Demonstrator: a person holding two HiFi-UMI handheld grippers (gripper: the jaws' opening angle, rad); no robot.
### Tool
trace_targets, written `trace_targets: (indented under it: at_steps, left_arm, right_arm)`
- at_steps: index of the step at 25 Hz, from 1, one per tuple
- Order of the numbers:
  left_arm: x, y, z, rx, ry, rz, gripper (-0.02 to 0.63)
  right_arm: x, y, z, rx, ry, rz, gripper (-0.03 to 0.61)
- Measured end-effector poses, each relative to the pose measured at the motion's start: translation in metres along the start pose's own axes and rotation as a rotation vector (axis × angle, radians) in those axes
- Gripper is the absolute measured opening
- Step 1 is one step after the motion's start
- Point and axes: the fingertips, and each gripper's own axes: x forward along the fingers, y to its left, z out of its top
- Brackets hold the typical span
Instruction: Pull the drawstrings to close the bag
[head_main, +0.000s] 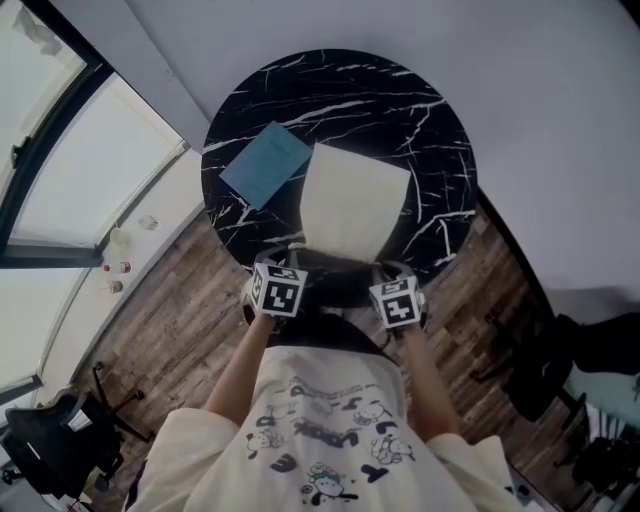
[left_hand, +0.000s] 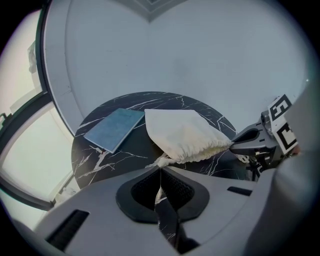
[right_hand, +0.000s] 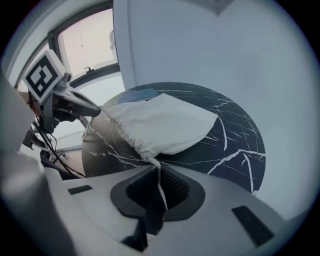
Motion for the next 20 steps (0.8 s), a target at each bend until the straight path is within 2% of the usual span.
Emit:
trace_targets:
  at_steps: [2,5,8,11,15,18,20]
  left_arm:
    - [0.0,0.002,0.0,-0.009,-0.005,0.012,0.046]
    - [-0.001,0.001,0.0,-0.04,-0.017,0.023,0.046]
    - [-0.003,-0.005,0.002,-0.076,-0.04,0.033,0.046]
    - [-0.003,-0.012,0.002,-0.156,-0.044,0.046,0.046]
    - [-0.002,-0.015,0.0,-0.267,-0.034,0.045,0.046]
    - [-0.002,-0.012,0.003,-0.355,-0.06,0.028,0.044]
    - [-0.002,-0.011,0.006,-0.378,-0.071,0.029,0.044]
  right_arm:
    - [-0.006,-0.002,0.003,0.088,-0.05,0.015,0.023]
    - [-0.009,-0.013,0.003,0.278,-0.11,0.003,0.018]
    - [-0.015,-0.029,0.001,0.496,-0.159,-0.043,0.018]
    - [-0.019,-0.04,-0.003,0.673,-0.202,-0.097,0.017]
    - [-0.028,-0.048,-0.003,0.753,-0.245,-0.157,0.017]
    - [-0.032,-0.052,0.0,0.779,-0.273,-0.165,0.017]
    - [-0.031,-0.055,-0.001,0.81,-0.282,-0.162,0.017]
